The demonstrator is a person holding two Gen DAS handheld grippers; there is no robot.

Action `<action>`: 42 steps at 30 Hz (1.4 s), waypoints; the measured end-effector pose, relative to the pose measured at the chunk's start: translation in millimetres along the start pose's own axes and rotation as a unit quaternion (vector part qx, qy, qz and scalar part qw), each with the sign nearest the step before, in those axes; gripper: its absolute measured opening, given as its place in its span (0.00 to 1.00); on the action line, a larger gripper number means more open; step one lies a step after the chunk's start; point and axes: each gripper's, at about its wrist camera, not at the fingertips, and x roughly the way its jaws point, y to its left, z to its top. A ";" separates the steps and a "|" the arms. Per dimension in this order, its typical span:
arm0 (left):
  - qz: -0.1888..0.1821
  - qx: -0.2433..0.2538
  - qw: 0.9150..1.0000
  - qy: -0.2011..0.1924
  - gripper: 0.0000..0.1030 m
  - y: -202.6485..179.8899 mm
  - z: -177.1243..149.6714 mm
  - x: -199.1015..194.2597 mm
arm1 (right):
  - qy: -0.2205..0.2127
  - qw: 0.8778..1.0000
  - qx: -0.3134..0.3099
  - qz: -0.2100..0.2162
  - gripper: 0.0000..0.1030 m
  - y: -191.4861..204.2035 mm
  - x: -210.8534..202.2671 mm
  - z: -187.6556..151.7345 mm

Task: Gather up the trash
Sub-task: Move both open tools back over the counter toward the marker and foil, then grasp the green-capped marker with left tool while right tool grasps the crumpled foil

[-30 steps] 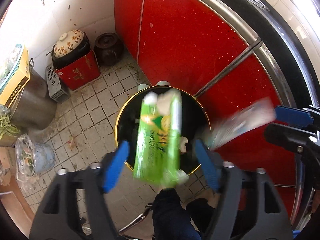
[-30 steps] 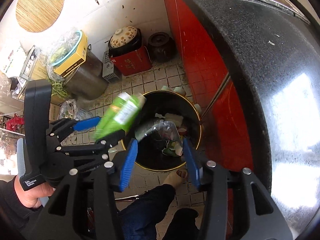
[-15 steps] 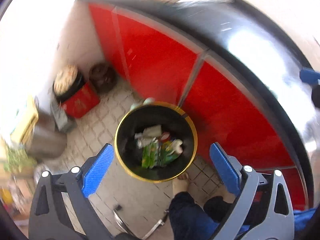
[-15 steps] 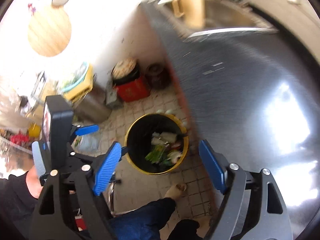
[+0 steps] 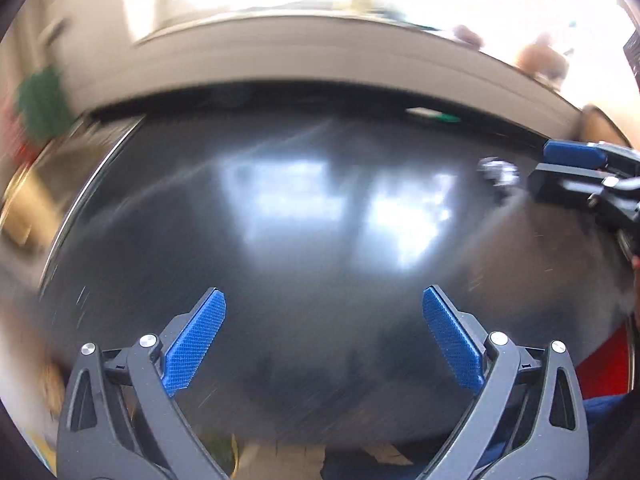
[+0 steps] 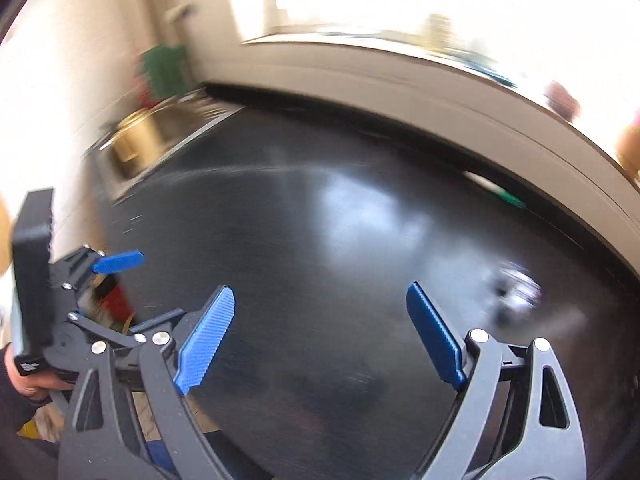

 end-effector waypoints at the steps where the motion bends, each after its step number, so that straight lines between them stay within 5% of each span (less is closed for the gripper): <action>1: -0.012 0.022 1.000 -0.005 0.93 -19.4 12.7 4.0 | -0.003 1.000 0.018 -0.011 0.83 -16.6 -7.0 -6.5; 12: -0.066 0.128 0.990 0.002 0.93 -120.3 66.8 49.5 | -0.013 0.991 0.116 -0.071 0.83 -122.0 -34.4 -51.5; 21: -0.083 0.169 0.982 0.023 0.93 -132.4 94.3 100.8 | 0.019 0.990 0.124 -0.060 0.83 -155.5 7.9 -43.2; 33: -0.139 0.265 0.954 0.030 0.93 -143.8 201.7 233.0 | 0.077 0.987 0.136 -0.038 0.83 -194.0 81.7 -33.1; 42: -0.171 0.283 0.942 0.055 0.93 -161.6 240.0 316.7 | 0.094 0.989 0.110 -0.027 0.83 -206.1 122.2 -18.3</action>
